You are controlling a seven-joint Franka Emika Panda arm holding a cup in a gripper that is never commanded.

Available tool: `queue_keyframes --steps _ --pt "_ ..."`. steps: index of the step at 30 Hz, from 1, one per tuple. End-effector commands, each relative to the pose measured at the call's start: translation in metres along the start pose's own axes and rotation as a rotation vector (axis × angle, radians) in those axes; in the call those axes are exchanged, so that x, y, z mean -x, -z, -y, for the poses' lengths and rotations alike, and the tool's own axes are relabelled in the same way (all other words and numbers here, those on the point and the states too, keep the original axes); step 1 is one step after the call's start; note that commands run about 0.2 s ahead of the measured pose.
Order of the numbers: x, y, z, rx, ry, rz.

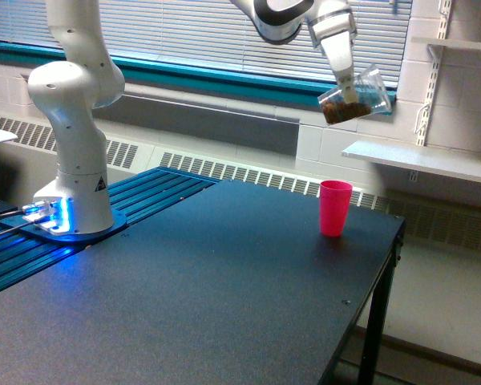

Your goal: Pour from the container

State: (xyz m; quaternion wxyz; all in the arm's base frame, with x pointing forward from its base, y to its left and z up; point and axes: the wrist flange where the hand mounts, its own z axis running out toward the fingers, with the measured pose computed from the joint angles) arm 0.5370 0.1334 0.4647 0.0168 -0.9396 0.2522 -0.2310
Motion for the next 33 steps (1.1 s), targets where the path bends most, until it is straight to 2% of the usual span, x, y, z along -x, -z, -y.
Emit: queue_keyframes --steps 1,16,33 --pt "0.023 0.005 0.003 0.001 -0.051 -0.009" --pt "0.088 0.008 0.006 0.042 -0.054 0.014" --pt "0.148 -0.008 0.030 0.056 -0.043 0.063"
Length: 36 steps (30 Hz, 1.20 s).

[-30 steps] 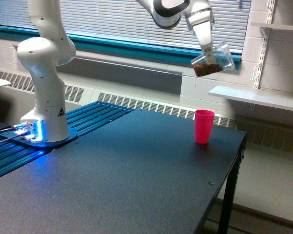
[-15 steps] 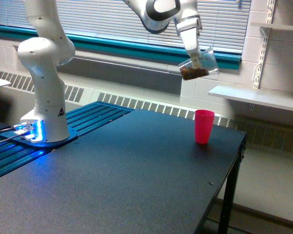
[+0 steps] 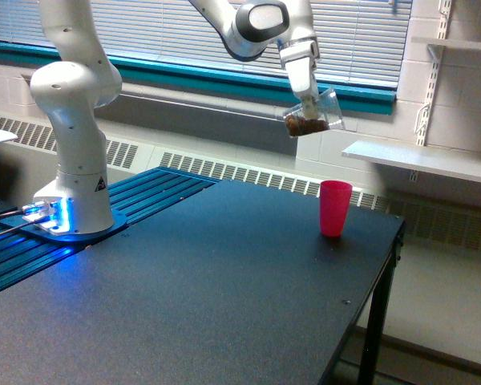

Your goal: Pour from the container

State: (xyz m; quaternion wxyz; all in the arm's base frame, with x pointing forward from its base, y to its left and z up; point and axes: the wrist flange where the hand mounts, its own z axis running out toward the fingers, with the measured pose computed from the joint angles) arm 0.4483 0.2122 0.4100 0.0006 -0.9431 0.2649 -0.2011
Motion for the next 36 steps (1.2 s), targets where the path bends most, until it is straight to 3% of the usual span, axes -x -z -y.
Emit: queue_keyframes --steps 1,22,36 --pt "0.021 -0.007 0.012 0.005 -0.025 0.017" --pt "0.070 -0.053 0.030 0.028 0.021 0.116" --pt "0.075 -0.078 0.043 0.074 0.070 0.171"
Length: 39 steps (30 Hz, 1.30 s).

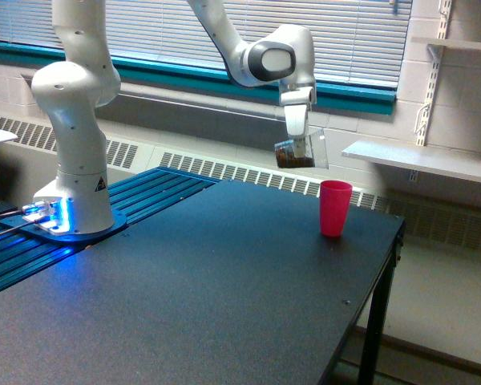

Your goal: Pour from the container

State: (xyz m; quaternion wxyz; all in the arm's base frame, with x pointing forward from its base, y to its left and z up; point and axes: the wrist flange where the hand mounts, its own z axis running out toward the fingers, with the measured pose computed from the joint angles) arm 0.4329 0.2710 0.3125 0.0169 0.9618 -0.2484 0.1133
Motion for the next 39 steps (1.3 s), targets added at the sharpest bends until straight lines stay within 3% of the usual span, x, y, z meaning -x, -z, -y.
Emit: queue_keyframes --steps 1,20,39 --pt "-0.004 0.001 0.012 0.005 0.026 0.008" --pt "-0.004 -0.009 0.039 0.079 0.109 0.054" --pt "-0.011 -0.005 0.038 0.121 0.100 0.043"
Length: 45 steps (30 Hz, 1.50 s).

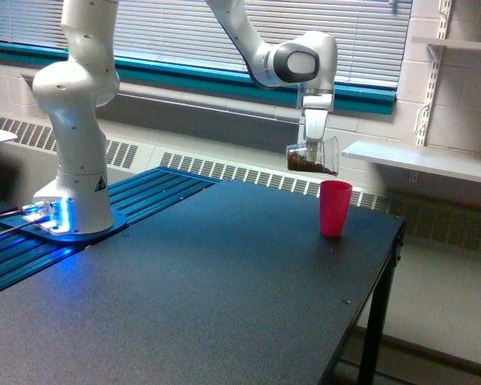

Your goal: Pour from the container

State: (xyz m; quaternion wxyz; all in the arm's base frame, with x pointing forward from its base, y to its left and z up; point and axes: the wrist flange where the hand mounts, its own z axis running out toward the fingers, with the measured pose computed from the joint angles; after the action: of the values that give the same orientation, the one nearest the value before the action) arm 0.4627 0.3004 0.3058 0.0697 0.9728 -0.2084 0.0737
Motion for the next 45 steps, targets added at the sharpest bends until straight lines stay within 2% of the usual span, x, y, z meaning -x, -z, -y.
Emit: queue_keyframes --steps 1,19,39,45 --pt "-0.001 0.005 -0.003 0.011 0.000 -0.009" --pt "0.004 -0.007 -0.011 0.051 -0.002 0.025" --pt "0.005 -0.011 -0.002 0.123 0.069 0.060" --pt "0.003 -0.012 0.003 0.132 0.084 0.064"
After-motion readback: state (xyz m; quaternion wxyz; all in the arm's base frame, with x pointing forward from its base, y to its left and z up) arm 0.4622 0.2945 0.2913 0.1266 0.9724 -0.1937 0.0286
